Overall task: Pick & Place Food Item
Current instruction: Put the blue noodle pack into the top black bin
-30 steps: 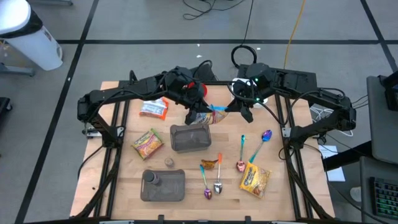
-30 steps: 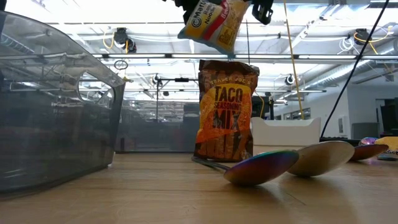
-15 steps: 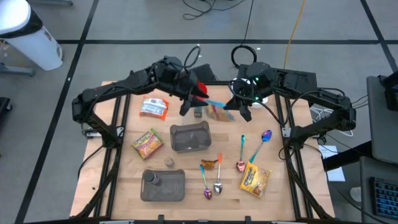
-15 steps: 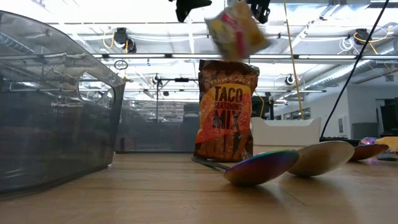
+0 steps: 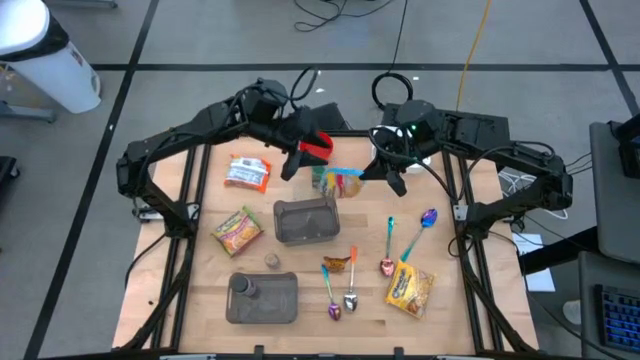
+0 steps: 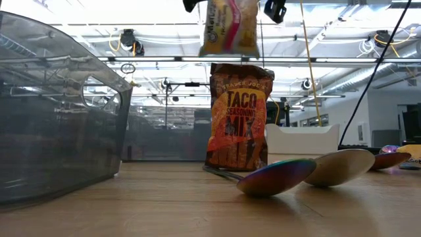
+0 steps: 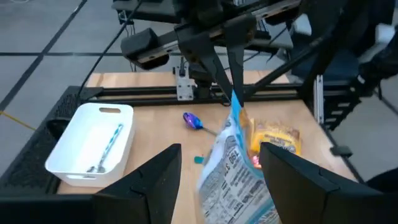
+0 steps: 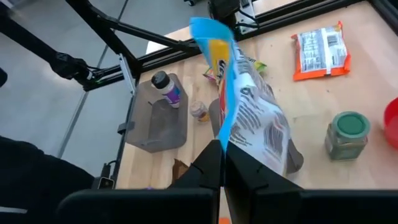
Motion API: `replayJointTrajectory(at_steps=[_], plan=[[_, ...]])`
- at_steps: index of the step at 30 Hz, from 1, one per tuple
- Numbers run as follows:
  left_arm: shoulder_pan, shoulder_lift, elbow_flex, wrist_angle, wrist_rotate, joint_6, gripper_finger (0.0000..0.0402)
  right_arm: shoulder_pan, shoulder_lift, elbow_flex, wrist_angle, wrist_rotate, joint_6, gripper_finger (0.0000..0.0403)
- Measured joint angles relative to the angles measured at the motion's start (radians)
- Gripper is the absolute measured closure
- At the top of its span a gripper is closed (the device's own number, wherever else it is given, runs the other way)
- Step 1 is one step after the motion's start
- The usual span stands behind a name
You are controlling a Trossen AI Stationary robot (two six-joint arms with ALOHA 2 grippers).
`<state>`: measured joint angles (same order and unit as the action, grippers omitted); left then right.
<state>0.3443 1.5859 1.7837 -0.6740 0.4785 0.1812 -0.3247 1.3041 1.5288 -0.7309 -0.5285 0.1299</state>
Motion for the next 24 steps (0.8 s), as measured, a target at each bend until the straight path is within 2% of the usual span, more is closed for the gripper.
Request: replayJointTrajectory(at_steps=[9,14,19,24], plan=[[-0.017,0.116,0.176,-0.162,0.060,0.009,0.0174,0.033,0.029,0.000,0.008,0.003,-0.003,0.0403],[-0.028,0.207,0.286,-0.283,0.048,0.047,0.0174,0.032,0.043,0.000,0.025,0.003,-0.013,0.0403],[-0.031,0.252,0.325,-0.316,0.054,0.058,0.0174,0.033,0.043,0.000,0.060,0.000,-0.013,0.0403],[-0.031,0.273,0.326,-0.318,0.108,0.048,0.0174,0.039,0.043,0.000,0.078,-0.026,-0.012,0.0403]])
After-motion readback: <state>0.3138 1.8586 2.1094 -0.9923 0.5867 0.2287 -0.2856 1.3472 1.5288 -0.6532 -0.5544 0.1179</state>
